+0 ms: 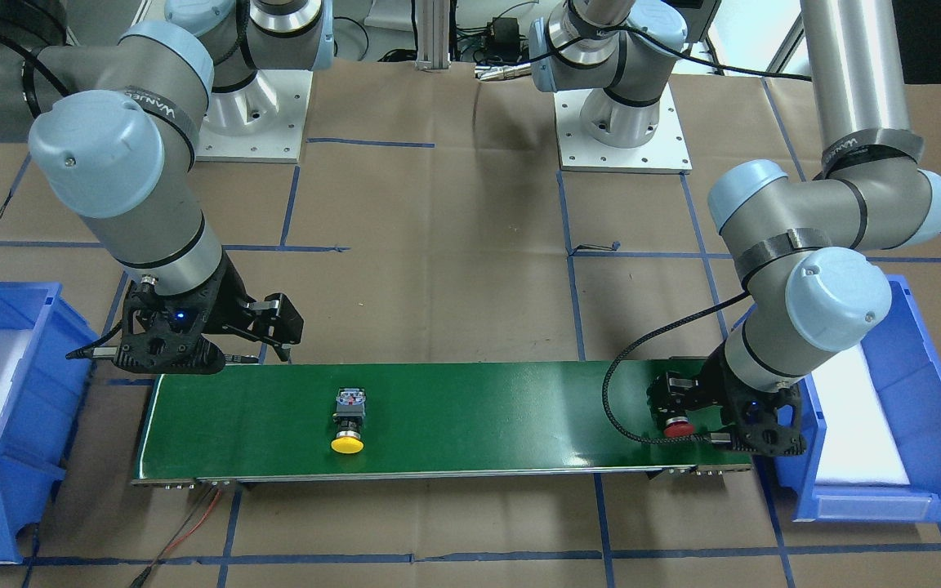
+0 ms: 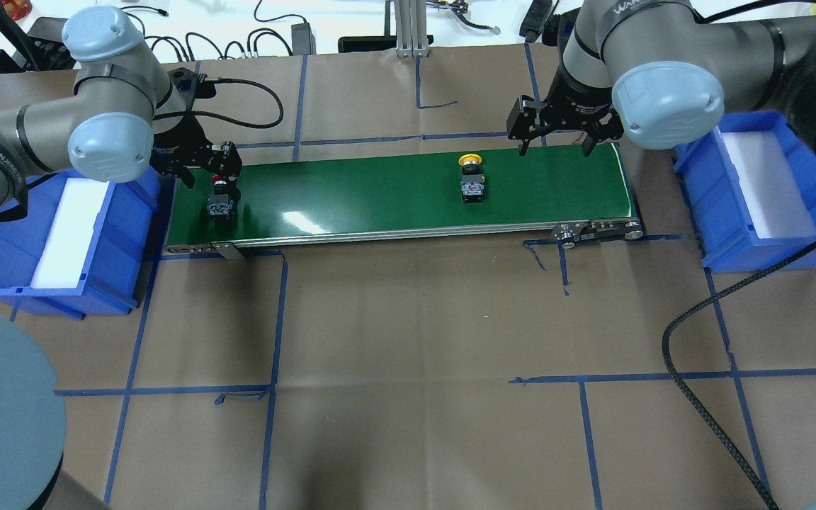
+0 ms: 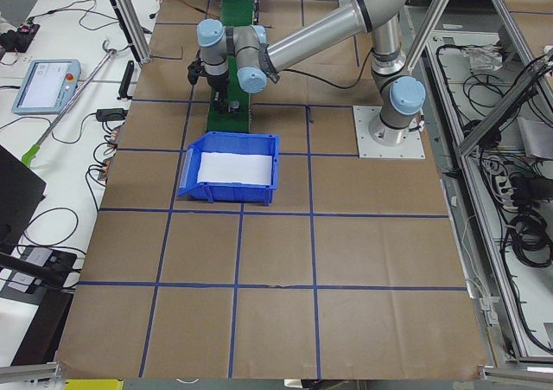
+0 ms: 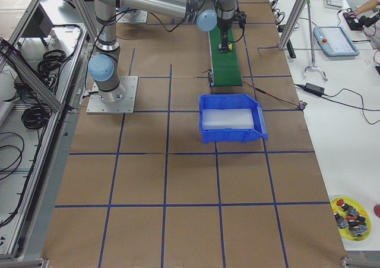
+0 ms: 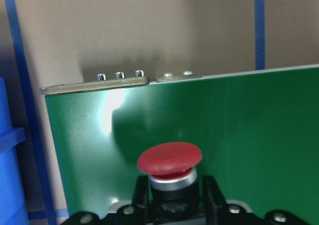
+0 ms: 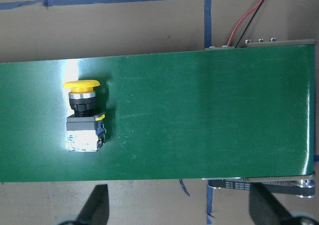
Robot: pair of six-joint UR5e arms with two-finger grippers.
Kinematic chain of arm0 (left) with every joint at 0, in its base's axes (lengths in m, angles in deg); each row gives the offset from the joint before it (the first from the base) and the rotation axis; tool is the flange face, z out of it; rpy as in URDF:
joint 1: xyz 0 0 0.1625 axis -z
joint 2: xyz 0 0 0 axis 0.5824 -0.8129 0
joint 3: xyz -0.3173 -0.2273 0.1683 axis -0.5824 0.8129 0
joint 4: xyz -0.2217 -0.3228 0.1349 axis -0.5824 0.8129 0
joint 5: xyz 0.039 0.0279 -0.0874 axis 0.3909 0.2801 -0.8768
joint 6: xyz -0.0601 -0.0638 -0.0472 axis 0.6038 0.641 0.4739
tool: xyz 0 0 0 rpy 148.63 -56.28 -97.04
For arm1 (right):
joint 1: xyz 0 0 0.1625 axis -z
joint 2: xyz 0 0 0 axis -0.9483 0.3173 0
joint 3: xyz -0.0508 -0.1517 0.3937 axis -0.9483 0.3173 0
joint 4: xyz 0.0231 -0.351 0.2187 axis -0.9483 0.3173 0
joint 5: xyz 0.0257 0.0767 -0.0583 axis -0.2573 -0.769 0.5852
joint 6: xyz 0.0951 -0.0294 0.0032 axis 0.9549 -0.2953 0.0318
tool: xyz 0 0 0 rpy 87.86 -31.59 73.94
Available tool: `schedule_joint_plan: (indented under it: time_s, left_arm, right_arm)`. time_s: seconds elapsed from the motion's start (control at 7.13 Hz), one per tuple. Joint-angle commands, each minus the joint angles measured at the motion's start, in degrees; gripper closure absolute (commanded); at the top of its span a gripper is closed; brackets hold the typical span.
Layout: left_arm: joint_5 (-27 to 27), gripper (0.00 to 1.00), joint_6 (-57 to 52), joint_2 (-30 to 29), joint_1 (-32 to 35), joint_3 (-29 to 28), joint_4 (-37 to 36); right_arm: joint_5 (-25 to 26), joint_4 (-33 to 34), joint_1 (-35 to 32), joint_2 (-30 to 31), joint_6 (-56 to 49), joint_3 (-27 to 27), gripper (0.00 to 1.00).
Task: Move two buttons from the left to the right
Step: 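Release the red button on the belt while the right gripper approaches the yellow one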
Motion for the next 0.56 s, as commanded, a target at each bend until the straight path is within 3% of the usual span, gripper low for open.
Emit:
schedule_joint_plan:
  time_s: [0.0,0.42]
  left_arm:
    - [-0.12,0.00,-0.05,1.49,0.31,-4.43,4.57]
    - [0.40,0.00,4.40,8.60,4.50,-9.11,19.42]
  right_arm:
    - [0.06,-0.18,-0.01,0.12,-0.05,-0.09,0.00]
    - [-0.21,0.08,-0.10,-0.58,0.13,-0.18,0.00]
